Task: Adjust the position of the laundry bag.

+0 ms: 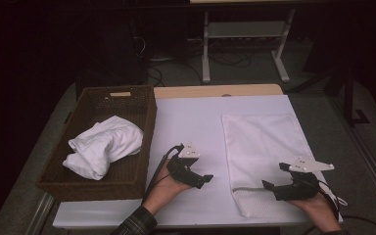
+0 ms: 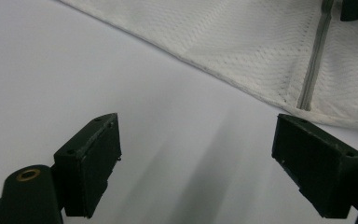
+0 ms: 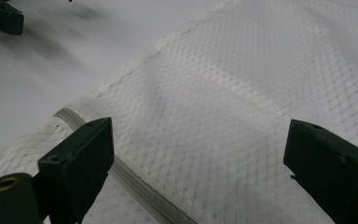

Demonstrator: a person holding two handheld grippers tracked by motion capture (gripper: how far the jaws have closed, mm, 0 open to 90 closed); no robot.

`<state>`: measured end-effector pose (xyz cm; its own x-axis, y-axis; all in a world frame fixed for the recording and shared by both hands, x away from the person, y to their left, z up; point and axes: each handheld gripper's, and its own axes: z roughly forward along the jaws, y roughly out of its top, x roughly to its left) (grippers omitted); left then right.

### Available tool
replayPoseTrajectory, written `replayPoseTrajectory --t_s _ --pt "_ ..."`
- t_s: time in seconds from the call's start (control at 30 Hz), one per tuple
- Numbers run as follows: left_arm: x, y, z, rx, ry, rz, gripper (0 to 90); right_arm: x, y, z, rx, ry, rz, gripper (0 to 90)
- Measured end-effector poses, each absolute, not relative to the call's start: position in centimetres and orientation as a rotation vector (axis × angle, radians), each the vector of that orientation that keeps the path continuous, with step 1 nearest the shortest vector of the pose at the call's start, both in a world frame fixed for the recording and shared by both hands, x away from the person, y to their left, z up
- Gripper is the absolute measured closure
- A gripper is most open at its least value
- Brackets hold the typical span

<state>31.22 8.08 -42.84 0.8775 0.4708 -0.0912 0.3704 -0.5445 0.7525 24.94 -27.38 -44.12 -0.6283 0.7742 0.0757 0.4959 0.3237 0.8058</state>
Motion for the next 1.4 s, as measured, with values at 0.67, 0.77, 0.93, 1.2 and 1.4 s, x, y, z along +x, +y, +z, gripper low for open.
replayPoseTrajectory --t_s 0.67,0.77,0.93,1.2,1.4 --pt "32.5 6.1 -42.6 2.209 0.578 0.132 16.3 24.9 -27.4 -44.0 1.142 2.263 1.217 8.0" --pt "32.8 5.8 -42.6 2.206 0.577 0.126 16.4 24.9 -27.4 -44.0 1.140 2.263 1.216 8.0" --pt "33.2 5.1 -42.5 2.196 0.569 0.122 18.4 24.9 -27.4 -44.0 1.139 2.263 1.214 8.1" --pt "34.2 4.0 -42.5 2.184 0.560 0.125 25.5 24.8 -27.4 -44.0 1.141 2.264 1.215 8.1" --pt "34.8 3.2 -42.6 2.166 0.558 0.129 32.5 24.8 -27.5 -44.0 1.139 2.266 1.215 8.1"
